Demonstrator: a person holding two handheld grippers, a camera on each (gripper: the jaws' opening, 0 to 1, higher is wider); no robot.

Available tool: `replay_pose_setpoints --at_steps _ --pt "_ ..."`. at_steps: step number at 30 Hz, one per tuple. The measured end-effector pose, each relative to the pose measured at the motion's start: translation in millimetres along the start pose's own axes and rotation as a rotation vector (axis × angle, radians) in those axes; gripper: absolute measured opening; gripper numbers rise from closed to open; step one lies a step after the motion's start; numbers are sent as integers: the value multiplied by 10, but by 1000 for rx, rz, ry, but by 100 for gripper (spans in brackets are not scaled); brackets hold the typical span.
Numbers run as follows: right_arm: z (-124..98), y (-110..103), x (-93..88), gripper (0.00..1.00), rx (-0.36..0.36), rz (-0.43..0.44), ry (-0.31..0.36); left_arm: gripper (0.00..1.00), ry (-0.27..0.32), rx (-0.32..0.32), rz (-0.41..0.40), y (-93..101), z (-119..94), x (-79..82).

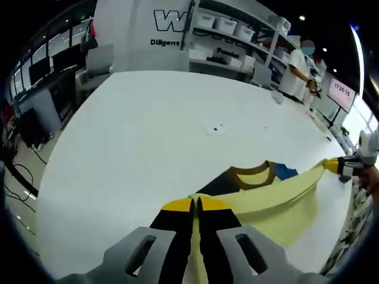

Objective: Fold the garment on the visible template until the final outline fits inside the template.

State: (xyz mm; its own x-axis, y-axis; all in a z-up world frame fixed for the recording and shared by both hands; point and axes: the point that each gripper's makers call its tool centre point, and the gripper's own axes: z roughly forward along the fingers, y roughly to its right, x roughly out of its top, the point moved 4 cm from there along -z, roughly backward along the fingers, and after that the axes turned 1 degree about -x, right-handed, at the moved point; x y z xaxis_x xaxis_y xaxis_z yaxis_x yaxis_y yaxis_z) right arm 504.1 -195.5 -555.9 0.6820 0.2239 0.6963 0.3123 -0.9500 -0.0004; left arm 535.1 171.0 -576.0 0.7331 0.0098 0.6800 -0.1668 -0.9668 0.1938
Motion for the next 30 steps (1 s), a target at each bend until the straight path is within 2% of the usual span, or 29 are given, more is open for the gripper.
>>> replay_pose_setpoints --at_steps 8,17,20,22,25,27,28,30 --pt "261 0 -61 0 -6 34 -43 2 -50 11 -7 -70 290 -120" --pt "468 59 -167 0 -10 98 -81 2 -65 13 -24 -113 425 -171" --pt "537 129 -153 0 -11 128 -67 2 -43 7 -29 -118 442 -139" --pt "582 191 -93 0 -19 164 -17 3 -12 -9 -35 -113 453 -89" --pt "547 213 -66 0 -24 209 21 4 27 -19 -24 -103 413 -30" --pt "502 198 -70 1 -18 188 37 7 68 2 7 -125 358 17" --pt "497 199 -70 3 -17 185 37 7 71 -1 7 -120 343 17" --pt "449 158 -46 6 9 158 72 8 115 -39 35 -97 260 49"
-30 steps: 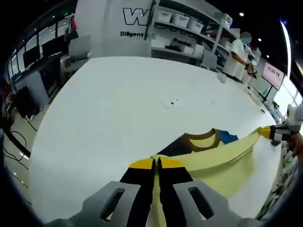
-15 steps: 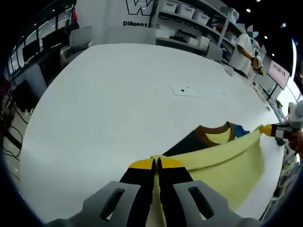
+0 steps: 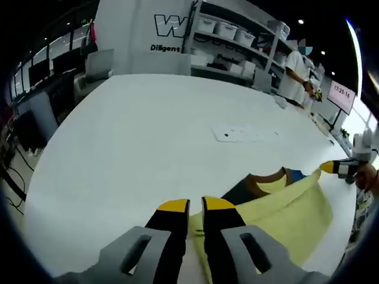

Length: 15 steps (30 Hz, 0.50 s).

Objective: Fold the garment on the visible template until the final outline fits inside the template.

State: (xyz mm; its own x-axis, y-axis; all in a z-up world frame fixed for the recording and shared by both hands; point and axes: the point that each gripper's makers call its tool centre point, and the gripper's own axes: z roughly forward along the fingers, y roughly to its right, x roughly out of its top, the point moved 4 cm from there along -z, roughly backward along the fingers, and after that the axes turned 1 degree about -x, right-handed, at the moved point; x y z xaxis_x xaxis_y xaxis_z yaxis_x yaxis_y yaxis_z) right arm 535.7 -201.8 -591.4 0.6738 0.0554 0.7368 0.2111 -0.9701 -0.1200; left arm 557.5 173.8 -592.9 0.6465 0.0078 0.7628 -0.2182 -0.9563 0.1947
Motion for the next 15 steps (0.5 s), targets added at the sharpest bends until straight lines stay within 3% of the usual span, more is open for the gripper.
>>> replay_pose_setpoints --at_steps 2,5,9,12,15 --pt "-25 -4 -4 9 12 -8 5 12 26 -27 27 4 -66 1" --pt "-37 -1 -29 17 18 -126 3 17 28 -71 95 14 -116 -60" --pt "-20 -37 -113 27 47 -218 -12 27 21 -118 255 78 -143 -161" --pt "16 -16 -206 31 41 -335 -41 32 -11 -127 480 121 -103 -236" --pt "47 -39 -238 36 55 -436 -45 35 -13 -154 575 168 -64 -253"
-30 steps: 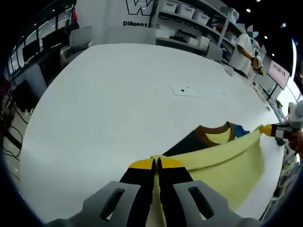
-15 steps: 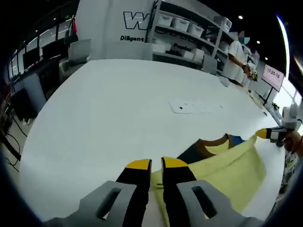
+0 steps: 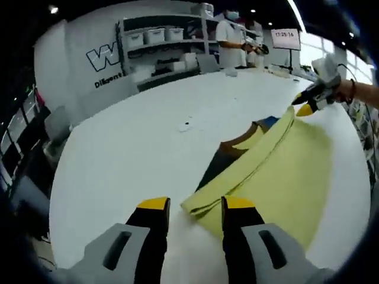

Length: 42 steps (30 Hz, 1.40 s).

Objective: Fold the garment on the visible template until the final outline fits inside the template.

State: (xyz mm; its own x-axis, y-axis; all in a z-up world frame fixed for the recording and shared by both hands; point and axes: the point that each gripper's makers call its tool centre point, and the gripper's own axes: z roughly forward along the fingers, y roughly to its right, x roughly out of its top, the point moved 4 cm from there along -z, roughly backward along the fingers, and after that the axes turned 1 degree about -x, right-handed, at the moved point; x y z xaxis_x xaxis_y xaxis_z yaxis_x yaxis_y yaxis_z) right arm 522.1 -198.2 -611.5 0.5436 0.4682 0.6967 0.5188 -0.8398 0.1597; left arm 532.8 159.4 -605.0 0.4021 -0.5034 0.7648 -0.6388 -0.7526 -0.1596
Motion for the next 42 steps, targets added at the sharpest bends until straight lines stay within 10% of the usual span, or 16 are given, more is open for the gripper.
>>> replay_pose_setpoints --at_steps 11,18,24,38,42 --pt "121 73 -42 32 -6 -211 -24 42 -91 -63 211 22 173 -142" --pt "178 121 -5 0 -20 -268 -29 8 -109 -30 208 -82 259 -122" --pt "140 180 124 0 -26 -130 18 6 -38 -28 30 -152 227 58" --pt "279 232 83 0 -55 200 16 9 -106 88 -469 -320 464 -45" --pt "292 205 32 0 -62 234 7 12 -121 128 -445 -344 476 -54"
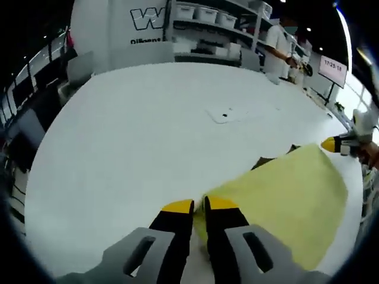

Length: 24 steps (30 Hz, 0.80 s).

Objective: Fold the garment on the visible template until the final outline fits inside the template.

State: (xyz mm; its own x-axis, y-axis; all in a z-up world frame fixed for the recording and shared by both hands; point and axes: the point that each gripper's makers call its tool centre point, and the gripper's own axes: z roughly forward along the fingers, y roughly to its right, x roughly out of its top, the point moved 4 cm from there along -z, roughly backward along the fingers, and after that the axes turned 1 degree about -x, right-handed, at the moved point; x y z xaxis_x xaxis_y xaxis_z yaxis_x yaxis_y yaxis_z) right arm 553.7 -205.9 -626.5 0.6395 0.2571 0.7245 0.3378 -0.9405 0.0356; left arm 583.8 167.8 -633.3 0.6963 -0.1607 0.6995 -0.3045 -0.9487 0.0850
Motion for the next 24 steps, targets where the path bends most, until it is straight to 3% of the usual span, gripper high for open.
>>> replay_pose_setpoints --at_steps 2,5,6,10,14,16,19,24 --pt "4 12 -9 0 -1 24 5 12 -5 17 22 -7 -27 -20" --pt "-22 -7 -10 0 -4 103 12 16 -12 1 -9 -5 -85 -48" --pt "-32 -12 -8 0 -2 155 14 18 -5 -12 -25 6 -125 -43" --pt "-137 -76 10 0 26 208 27 27 29 -39 -66 39 -258 -4" --pt "-207 -149 0 20 51 236 31 33 47 -63 -100 73 -397 -7" --pt "-271 -205 -18 25 70 246 44 35 59 -68 -117 92 -465 -31" --pt "-333 -240 -59 31 83 256 43 35 67 -79 -126 146 -586 -118" --pt "-514 -380 -180 50 116 277 36 40 78 -124 -118 264 -763 -289"
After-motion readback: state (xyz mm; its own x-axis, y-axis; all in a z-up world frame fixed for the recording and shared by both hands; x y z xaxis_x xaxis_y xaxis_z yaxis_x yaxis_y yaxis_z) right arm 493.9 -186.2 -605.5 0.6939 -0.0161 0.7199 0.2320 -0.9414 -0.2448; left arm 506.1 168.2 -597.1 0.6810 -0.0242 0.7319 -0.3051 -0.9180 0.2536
